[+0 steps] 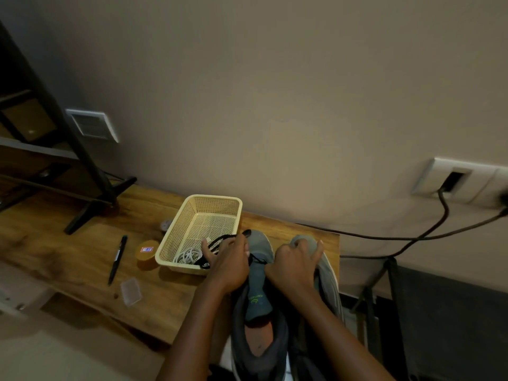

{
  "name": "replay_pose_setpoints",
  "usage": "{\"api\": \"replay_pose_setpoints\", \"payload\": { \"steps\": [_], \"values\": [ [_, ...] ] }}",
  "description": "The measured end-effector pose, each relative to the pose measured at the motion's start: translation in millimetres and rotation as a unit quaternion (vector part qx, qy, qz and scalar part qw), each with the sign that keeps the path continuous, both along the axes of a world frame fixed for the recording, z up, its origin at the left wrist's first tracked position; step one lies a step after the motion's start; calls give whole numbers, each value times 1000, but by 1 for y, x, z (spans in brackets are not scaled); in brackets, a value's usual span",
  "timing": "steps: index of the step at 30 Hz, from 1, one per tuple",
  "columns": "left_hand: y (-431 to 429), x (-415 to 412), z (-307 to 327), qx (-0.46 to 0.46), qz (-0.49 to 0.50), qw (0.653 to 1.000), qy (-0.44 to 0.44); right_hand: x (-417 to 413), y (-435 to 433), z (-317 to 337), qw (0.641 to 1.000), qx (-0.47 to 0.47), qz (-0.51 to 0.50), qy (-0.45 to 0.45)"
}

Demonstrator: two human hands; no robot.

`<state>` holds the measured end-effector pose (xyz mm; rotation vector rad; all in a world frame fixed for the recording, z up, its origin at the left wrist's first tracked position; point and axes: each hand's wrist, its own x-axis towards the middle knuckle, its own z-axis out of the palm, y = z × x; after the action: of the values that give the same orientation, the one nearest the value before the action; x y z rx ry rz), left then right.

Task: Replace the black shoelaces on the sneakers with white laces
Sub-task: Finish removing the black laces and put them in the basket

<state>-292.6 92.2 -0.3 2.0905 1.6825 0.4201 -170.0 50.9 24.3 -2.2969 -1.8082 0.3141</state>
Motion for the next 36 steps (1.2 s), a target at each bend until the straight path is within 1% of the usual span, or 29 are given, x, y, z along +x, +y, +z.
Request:
{"api": "replay_pose_setpoints", "payload": {
  "steps": [3, 6, 9, 11, 13, 15, 18, 20, 22, 24, 26, 29, 30, 32, 35, 36],
  "values": [
    [0, -11, 10, 3, 6, 1000, -30, -1, 0, -3, 1000, 2, 3, -20],
    [3, -27, 21, 53, 69, 991, -106, 0, 2, -4, 999, -16, 17, -46],
    [3, -31, 25, 104, 135, 972, -162, 1, 8, -3, 996, -31, 37, -79],
    [1, -27, 28, 124, 174, 952, -219, 0, 14, -7, 995, -15, 49, -86],
    [1, -24, 31, 125, 217, 930, -271, -4, 21, -14, 992, 12, 95, -87],
    [3, -24, 32, 128, 230, 917, -301, -9, 26, -20, 984, 17, 157, -82],
    [4, -22, 35, 160, 201, 912, -321, -11, 32, -23, 975, 30, 204, -80],
    [4, -20, 45, 173, 181, 907, -339, -9, 34, -20, 973, 52, 206, -87],
    [4, -17, 56, 182, 141, 903, -362, -7, 35, -16, 976, 38, 197, -88],
    [3, -13, 68, 193, 80, 902, -378, -7, 35, -10, 979, 17, 195, -63],
    [0, -6, 81, 176, 17, 893, -414, -6, 35, -5, 981, 13, 192, 2],
    [-7, 7, 101, 119, -46, 855, -502, -4, 37, 0, 976, -18, 169, 138],
    [-9, 9, 106, 103, -58, 842, -526, -2, 37, 4, 971, -28, 170, 168],
    [-13, 11, 113, 71, -73, 814, -572, 5, 36, 16, 965, -66, 179, 181],
    [-13, 14, 116, 12, -77, 769, -634, 22, 34, 33, 967, -122, 181, 135],
    [-12, 16, 113, 14, -68, 772, -631, 28, 33, 38, 969, -127, 170, 128]
  ]
}}
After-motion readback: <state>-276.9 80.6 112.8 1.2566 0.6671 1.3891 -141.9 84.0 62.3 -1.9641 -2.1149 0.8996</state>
